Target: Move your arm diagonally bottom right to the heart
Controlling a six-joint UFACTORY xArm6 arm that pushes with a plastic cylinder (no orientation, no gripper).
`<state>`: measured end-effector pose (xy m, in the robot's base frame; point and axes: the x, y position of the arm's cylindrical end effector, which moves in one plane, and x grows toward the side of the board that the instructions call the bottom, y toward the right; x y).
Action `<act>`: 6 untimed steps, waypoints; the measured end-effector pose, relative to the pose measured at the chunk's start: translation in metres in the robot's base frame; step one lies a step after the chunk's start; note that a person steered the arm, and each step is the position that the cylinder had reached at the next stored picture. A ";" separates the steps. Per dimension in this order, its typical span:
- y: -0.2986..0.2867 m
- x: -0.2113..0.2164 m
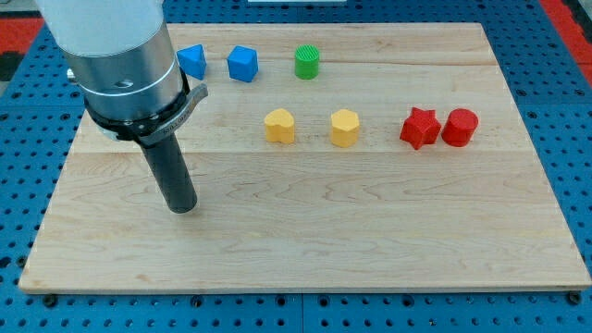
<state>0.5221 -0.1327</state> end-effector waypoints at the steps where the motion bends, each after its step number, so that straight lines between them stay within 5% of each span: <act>1: 0.000 0.000; 4: 0.000 0.003; 6: 0.064 0.027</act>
